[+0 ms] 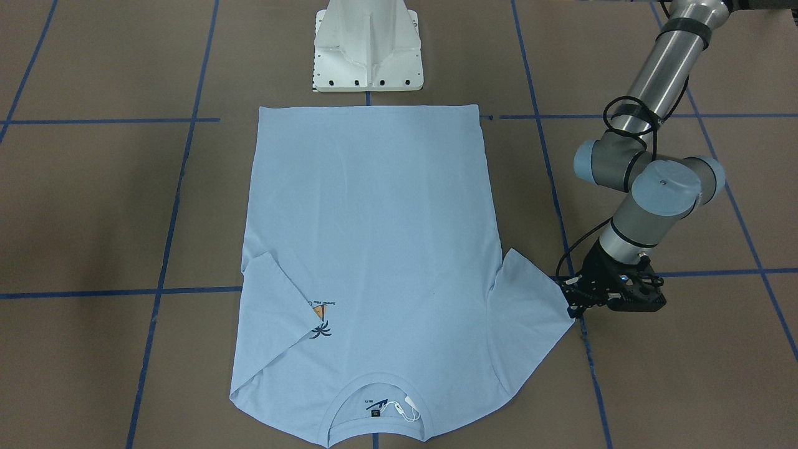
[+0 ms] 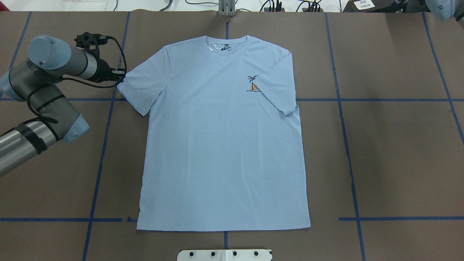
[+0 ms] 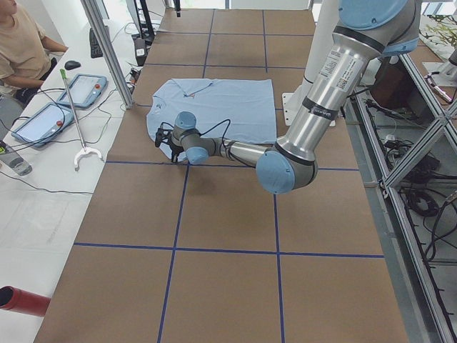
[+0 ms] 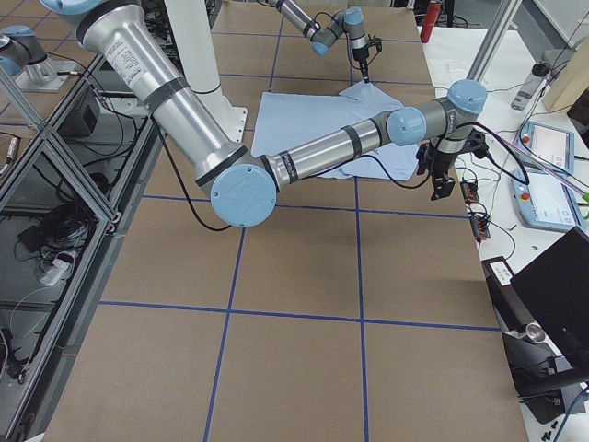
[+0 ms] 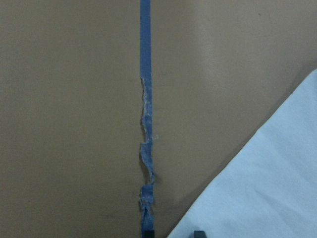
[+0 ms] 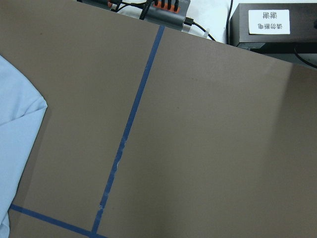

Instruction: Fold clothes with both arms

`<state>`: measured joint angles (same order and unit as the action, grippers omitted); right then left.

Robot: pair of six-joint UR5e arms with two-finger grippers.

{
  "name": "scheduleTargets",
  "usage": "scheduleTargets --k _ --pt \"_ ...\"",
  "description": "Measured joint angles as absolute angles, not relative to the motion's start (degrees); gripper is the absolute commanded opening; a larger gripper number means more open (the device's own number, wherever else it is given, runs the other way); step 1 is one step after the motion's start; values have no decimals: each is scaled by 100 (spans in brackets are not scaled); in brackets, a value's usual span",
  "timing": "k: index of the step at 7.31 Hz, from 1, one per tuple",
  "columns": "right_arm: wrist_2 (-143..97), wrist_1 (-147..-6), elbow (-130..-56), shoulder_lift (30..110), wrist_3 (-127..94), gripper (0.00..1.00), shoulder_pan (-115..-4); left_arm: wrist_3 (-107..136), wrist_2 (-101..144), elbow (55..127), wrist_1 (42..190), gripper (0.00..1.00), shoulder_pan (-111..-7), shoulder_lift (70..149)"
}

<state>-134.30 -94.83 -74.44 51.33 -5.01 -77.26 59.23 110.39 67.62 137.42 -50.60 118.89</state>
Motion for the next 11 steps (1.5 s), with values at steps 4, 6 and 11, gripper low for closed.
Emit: scheduleTargets --k 4,6,11 --pt "-13426 -9476 -7476 5161 -509 100 -7725 6949 10946 7129 12194 0 -4618 12833" --pt "-13423 -9482 -7552 5193 -521 100 -7720 7393 10844 7020 11736 0 -4330 13360" --pt "-13419 -9470 -7686 5267 -672 100 -7625 7626 10834 6503 11678 100 -4221 13798"
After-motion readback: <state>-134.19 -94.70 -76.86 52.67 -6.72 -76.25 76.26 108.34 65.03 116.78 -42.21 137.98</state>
